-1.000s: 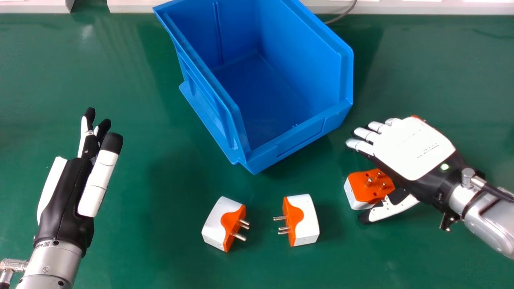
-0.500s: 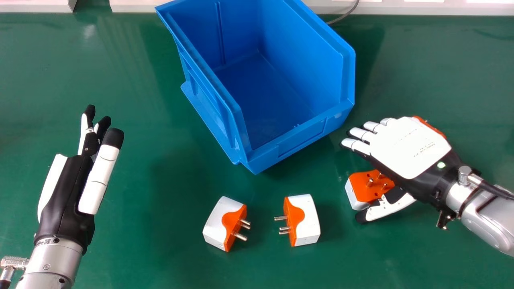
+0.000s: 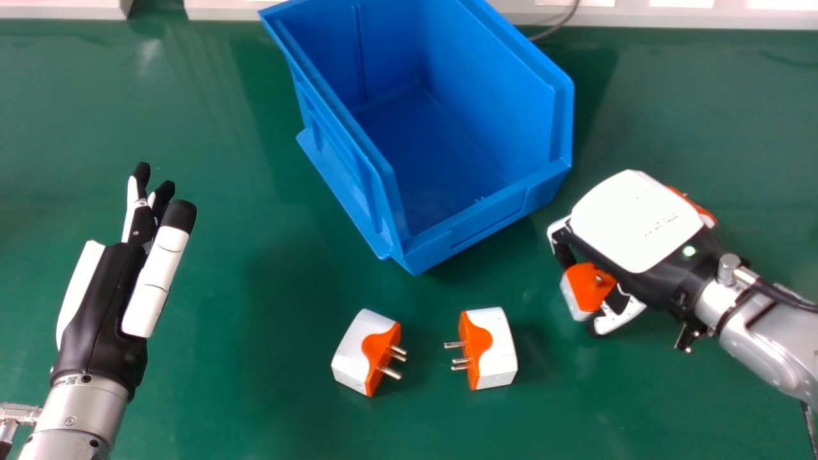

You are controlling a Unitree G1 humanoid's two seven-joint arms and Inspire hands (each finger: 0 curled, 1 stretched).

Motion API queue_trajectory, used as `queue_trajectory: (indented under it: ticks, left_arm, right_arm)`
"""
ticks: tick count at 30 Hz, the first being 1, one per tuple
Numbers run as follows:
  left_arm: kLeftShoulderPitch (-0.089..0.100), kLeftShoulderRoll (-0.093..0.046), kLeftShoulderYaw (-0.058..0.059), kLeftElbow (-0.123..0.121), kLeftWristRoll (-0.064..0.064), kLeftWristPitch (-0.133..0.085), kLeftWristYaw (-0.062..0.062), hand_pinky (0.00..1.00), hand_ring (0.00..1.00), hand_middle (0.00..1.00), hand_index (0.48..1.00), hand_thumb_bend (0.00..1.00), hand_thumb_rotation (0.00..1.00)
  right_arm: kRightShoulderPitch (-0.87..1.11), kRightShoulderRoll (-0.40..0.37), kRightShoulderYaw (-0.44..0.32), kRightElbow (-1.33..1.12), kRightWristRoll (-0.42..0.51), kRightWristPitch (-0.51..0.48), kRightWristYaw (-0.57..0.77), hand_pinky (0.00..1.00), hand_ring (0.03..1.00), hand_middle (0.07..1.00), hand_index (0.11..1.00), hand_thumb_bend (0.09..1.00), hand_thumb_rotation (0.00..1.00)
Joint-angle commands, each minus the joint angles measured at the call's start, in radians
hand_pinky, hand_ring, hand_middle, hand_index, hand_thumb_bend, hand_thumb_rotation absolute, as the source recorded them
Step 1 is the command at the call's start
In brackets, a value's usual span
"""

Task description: Pick all objects and put in blue box

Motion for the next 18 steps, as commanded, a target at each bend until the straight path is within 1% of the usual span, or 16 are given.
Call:
queue_trajectory:
  ticks: [1,4,8,11,14,18]
  left_arm:
    - [0.005,0.011,0.002,-0.024,-0.002,-0.005,0.001,1.0,1.0,1.0,1.0,0.81,1.0]
    - [0.005,0.014,0.002,-0.024,-0.003,-0.003,-0.002,1.0,1.0,1.0,1.0,0.82,1.0]
    - [0.012,0.016,0.003,-0.037,-0.005,0.002,-0.004,1.0,1.0,1.0,1.0,0.82,1.0]
    - [0.01,0.017,0.004,-0.036,-0.004,0.002,-0.005,1.0,1.0,1.0,1.0,0.82,1.0]
    - [0.012,0.016,0.003,-0.04,-0.002,0.005,-0.003,1.0,1.0,1.0,1.0,0.82,1.0]
    - [0.016,0.018,0.004,-0.042,-0.002,0.003,-0.004,1.0,1.0,1.0,1.0,0.82,1.0]
  right_arm:
    - [-0.001,-0.029,-0.003,-0.001,-0.016,0.022,0.012,0.02,0.062,0.116,0.477,0.514,0.12]
    - [0.001,-0.029,-0.005,-0.004,-0.011,0.022,0.005,0.02,0.065,0.119,0.478,0.513,0.12]
    - [0.005,-0.023,-0.007,-0.006,-0.004,0.024,0.002,0.03,0.066,0.121,0.478,0.513,0.12]
    - [0.015,-0.025,-0.012,-0.024,0.0,0.024,-0.001,0.03,0.066,0.121,0.477,0.513,0.12]
    - [0.041,-0.032,-0.034,-0.066,0.029,0.012,-0.009,0.03,0.064,0.119,0.476,0.514,0.12]
    - [0.107,-0.037,-0.093,-0.171,0.084,0.011,-0.004,0.02,0.063,0.118,0.475,0.514,0.12]
